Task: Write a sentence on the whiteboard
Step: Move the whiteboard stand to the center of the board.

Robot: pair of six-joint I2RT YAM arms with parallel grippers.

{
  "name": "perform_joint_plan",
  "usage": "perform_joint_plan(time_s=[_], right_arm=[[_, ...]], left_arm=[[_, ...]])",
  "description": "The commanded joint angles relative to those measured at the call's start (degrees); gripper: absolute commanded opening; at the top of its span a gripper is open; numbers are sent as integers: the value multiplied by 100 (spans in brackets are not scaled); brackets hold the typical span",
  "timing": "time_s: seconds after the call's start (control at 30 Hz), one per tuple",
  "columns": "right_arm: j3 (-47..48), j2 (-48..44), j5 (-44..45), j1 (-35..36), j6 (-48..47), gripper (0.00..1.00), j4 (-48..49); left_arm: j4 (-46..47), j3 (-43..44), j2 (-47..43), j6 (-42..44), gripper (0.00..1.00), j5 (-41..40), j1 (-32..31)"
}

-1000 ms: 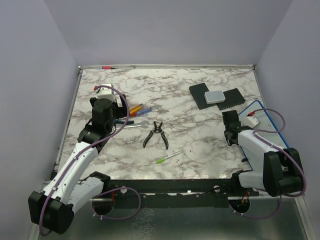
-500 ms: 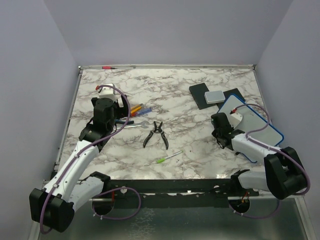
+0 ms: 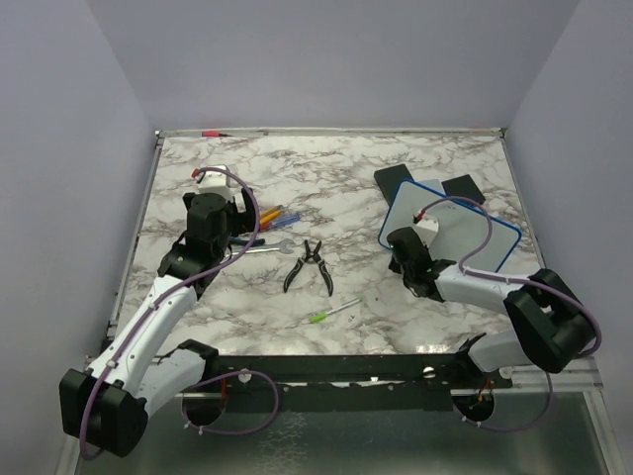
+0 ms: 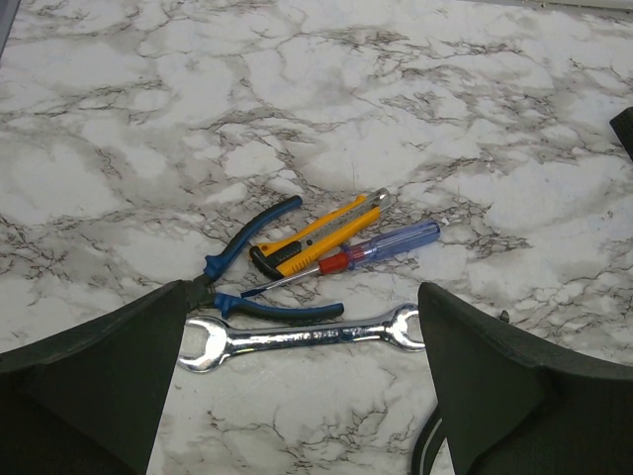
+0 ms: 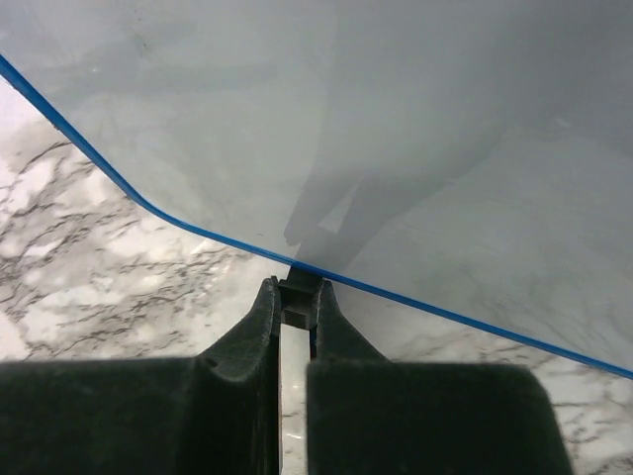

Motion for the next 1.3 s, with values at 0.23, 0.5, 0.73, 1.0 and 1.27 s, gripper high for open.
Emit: perform_joint_plan(time_s=[0.23,0.5,0.73,1.0,1.27], right_arm=[[736,908,-399,771,-155,0,985],[1107,1348,-541,1165,-145,0,1256],[1402,1608,-475,1376,-16,0,1201],[1515,1346,-301,1548,-256,61,910],[1164,221,-336,1774,-333,68,533]], left_arm=[[23,-30,30,10,99,108,-18],[22,-27,39,14,99,106,-17],[23,-22,42,12,99,98,-13],[31,-49,48,64,99,247,-18],[154,-209,165,306,99,1011,-411]])
